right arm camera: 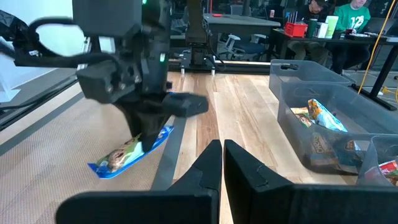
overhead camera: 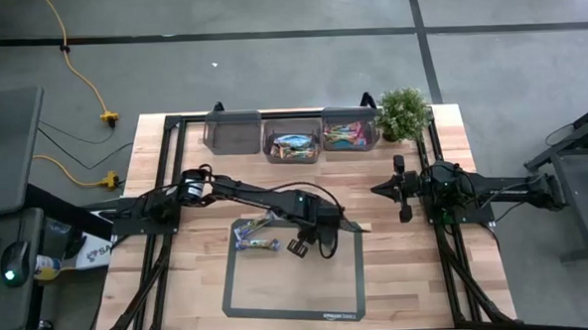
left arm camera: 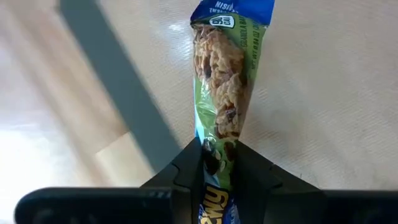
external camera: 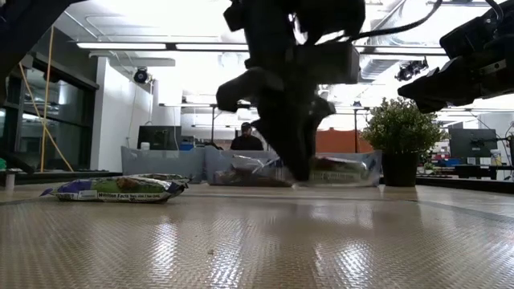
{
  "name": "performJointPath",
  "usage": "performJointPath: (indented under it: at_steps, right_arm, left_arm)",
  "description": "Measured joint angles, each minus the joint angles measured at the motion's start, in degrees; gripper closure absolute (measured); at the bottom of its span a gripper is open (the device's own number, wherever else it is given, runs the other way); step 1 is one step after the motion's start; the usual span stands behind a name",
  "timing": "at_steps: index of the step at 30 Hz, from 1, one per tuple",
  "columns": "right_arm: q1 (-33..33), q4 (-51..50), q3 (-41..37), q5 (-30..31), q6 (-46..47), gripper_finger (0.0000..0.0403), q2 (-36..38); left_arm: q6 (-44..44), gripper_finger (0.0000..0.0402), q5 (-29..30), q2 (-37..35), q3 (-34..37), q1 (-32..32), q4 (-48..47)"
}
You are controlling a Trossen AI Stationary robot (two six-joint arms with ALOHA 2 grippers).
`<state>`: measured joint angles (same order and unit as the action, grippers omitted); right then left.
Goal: Pick and place Granola Bars by type
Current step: Put the right blue granola bar into the left black bin
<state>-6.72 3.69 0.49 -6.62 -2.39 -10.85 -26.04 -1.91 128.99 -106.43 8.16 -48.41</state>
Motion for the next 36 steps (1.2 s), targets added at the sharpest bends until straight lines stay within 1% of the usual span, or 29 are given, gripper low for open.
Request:
performJointPath:
  at_steps: [2, 10, 14, 17, 20, 24, 27, 36]
  right_arm:
    - [0.01, 0.0, 0.0, 0.0, 0.01, 0.0402, 0.0]
    - [0.0, -0.01, 0.0, -0.01, 0.0, 0.0402, 0.0]
    - [0.02, -0.01, 0.0, -0.01, 0.0, 0.0402, -0.01]
    - [0.01, -0.01, 0.01, -0.01, 0.0, 0.0402, -0.01]
    - [0.0, 0.0, 0.02, -0.01, 0.0, 0.0402, 0.0]
    - [0.0, 0.01, 0.0, -0.01, 0.0, 0.0402, 0.0]
    - [0.01, 0.0, 0.01, -0.01, 0.0, 0.0402, 0.0]
    - [0.02, 0.08, 0.02, -0.01, 0.0, 0.0402, -0.35]
  left_arm:
    - [0.23, 0.0337, 0.59, -0.02, -1.29, -0.01, -0.79]
    - [1.07, 0.0337, -0.02, -0.04, -9.0, -0.1, -5.57]
    - [2.81, 0.0337, -0.92, -0.06, -14.81, -1.38, -8.46]
    - [4.44, 0.0337, -3.05, -0.17, -19.88, -3.2, -11.26]
    - [6.43, 0.0337, -7.44, -0.22, -24.37, -5.65, -13.88]
    - [8.52, 0.0337, -17.33, -0.3, -28.57, -9.51, -15.15]
    - [10.13, 0.0337, -23.75, -2.35, -27.63, -12.42, -13.66]
    - [13.61, 0.0337, -33.53, -7.76, -27.67, -20.36, -9.12]
